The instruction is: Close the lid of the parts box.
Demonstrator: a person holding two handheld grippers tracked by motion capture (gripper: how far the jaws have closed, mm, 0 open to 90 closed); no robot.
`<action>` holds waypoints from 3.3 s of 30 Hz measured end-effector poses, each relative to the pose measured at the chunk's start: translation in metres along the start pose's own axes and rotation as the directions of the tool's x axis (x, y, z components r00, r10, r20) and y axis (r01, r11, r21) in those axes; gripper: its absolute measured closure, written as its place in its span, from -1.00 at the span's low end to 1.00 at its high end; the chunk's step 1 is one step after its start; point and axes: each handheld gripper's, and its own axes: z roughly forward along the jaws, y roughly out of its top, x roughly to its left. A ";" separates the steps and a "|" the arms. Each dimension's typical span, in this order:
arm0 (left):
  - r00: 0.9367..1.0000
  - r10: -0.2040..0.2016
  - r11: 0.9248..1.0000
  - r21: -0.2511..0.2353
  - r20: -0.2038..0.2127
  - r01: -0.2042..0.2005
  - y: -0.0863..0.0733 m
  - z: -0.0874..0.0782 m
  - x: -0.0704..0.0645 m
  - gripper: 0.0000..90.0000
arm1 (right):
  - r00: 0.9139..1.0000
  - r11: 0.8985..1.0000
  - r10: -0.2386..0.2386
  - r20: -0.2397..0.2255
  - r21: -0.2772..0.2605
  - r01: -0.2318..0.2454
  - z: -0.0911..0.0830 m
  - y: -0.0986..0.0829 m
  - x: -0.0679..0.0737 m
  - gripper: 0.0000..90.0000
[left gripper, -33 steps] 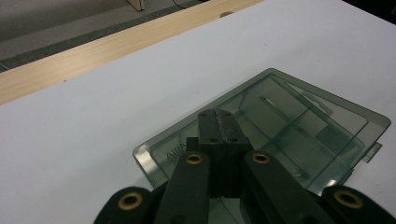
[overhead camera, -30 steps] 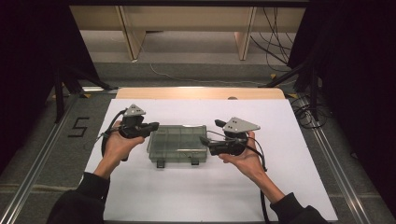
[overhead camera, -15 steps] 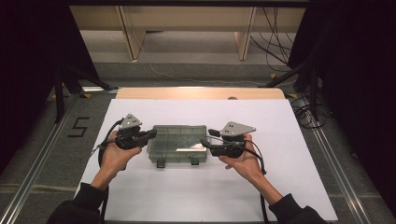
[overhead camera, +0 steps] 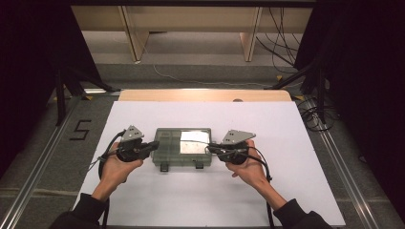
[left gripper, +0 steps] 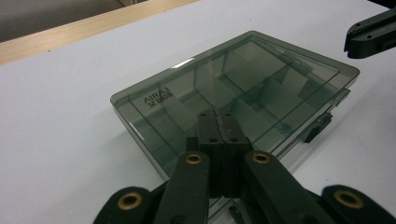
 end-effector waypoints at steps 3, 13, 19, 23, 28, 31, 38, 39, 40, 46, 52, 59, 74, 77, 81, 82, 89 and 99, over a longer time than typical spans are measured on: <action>1.000 0.019 1.000 0.018 0.005 -0.019 -0.004 0.000 0.001 0.98 | 1.000 1.000 -0.019 0.004 0.002 0.019 0.001 -0.001 0.001 0.96; 1.000 0.014 0.999 0.050 0.004 -0.014 -0.018 0.005 0.002 0.98 | 0.999 0.998 -0.045 -0.012 0.049 0.046 0.008 -0.007 0.005 0.97; 1.000 0.016 0.998 0.067 -0.002 -0.016 -0.024 0.007 0.002 0.98 | 0.999 0.997 -0.052 -0.011 0.055 0.052 0.009 -0.009 0.005 0.97; 1.000 0.016 0.998 0.068 -0.002 -0.016 -0.026 0.008 0.001 0.98 | 0.998 0.996 -0.056 -0.012 0.063 0.056 0.009 -0.010 0.005 0.97; 1.000 0.022 0.997 0.080 0.000 -0.022 -0.027 0.010 0.002 0.98 | 0.998 0.996 -0.061 -0.014 0.072 0.062 0.010 -0.011 0.005 0.97; 1.000 0.020 0.997 0.076 -0.002 -0.019 -0.027 0.011 0.001 0.98 | 0.998 0.995 -0.063 -0.014 0.072 0.064 0.010 -0.012 0.005 0.97; 1.000 0.020 0.998 0.067 -0.004 -0.020 -0.028 0.011 0.001 0.98 | 0.998 0.995 -0.060 -0.015 0.073 0.061 0.010 -0.012 0.005 0.97; 1.000 0.022 0.997 0.072 -0.005 -0.021 -0.028 0.011 0.001 0.98 | 0.998 0.996 -0.060 -0.015 0.070 0.061 0.010 -0.012 0.005 0.97; 1.000 0.026 0.997 0.076 -0.008 -0.025 -0.028 0.011 0.001 0.98 | 0.998 0.996 -0.060 -0.016 0.070 0.061 0.010 -0.012 0.005 0.97; 0.998 0.065 0.991 0.114 -0.001 -0.065 -0.030 0.011 0.002 0.98 | 0.998 0.994 -0.065 -0.015 0.082 0.066 0.012 -0.014 0.005 0.98; 1.000 0.029 0.995 0.092 -0.003 -0.029 -0.032 0.013 0.000 0.98 | 0.998 0.994 -0.066 -0.013 0.087 0.067 0.013 -0.016 0.005 0.98; 0.999 0.038 0.995 0.092 -0.003 -0.038 -0.032 0.013 0.000 0.98 | 0.998 0.995 -0.061 -0.013 0.083 0.062 0.013 -0.017 0.006 0.98; 1.000 -0.001 1.000 0.009 0.003 0.000 -0.029 0.011 -0.010 0.33 | 0.998 0.999 0.034 0.062 -0.032 -0.032 -0.006 -0.012 -0.001 0.18; 1.000 -0.005 1.000 -0.029 0.006 0.005 -0.027 0.008 -0.013 0.11 | 0.994 0.996 0.074 0.083 -0.064 -0.069 -0.014 -0.011 -0.001 -0.02; 1.000 -0.008 0.998 -0.065 -0.003 0.008 -0.024 0.003 -0.017 -0.06 | 0.991 0.991 0.096 0.097 -0.105 -0.085 -0.027 -0.011 -0.002 -0.17; 1.000 -0.017 0.997 -0.077 -0.001 0.017 -0.024 0.003 -0.018 -0.10 | 0.990 0.989 0.100 0.102 -0.115 -0.088 -0.029 -0.012 -0.002 -0.21; 1.000 -0.026 0.988 -0.151 0.015 0.028 -0.023 -0.008 -0.024 -0.23 | 0.986 0.982 0.116 0.120 -0.160 -0.097 -0.044 -0.018 0.001 -0.37; 1.000 -0.014 0.980 -0.197 0.027 0.019 -0.025 -0.016 -0.040 -0.49 | 0.982 0.973 0.138 0.126 -0.203 -0.111 -0.062 -0.022 0.009 -0.53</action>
